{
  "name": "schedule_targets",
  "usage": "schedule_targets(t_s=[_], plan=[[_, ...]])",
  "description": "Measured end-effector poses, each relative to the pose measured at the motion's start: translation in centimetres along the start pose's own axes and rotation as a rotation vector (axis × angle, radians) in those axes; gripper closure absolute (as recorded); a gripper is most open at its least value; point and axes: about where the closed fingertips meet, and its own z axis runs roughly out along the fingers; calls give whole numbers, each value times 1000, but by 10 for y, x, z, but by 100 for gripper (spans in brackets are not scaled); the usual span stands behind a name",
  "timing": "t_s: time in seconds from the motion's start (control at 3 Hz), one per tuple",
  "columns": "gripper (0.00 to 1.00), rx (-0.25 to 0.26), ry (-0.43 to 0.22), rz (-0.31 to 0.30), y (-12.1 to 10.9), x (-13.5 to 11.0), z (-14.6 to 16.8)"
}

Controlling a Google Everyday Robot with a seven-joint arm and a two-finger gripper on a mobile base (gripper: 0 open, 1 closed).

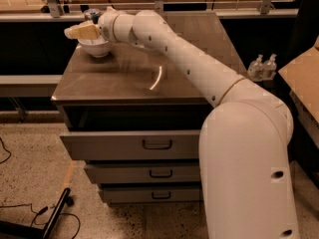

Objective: Pick redbull can from white bowl and place on counter

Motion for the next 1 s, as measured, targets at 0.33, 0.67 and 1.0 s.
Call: schedule_targets(t_s=[0.33, 0.67, 1.0], plan=[[16, 28, -17, 9, 2, 10, 3], [47, 28, -20, 11, 4, 10, 5], [71, 25, -20, 12, 6, 11, 7]])
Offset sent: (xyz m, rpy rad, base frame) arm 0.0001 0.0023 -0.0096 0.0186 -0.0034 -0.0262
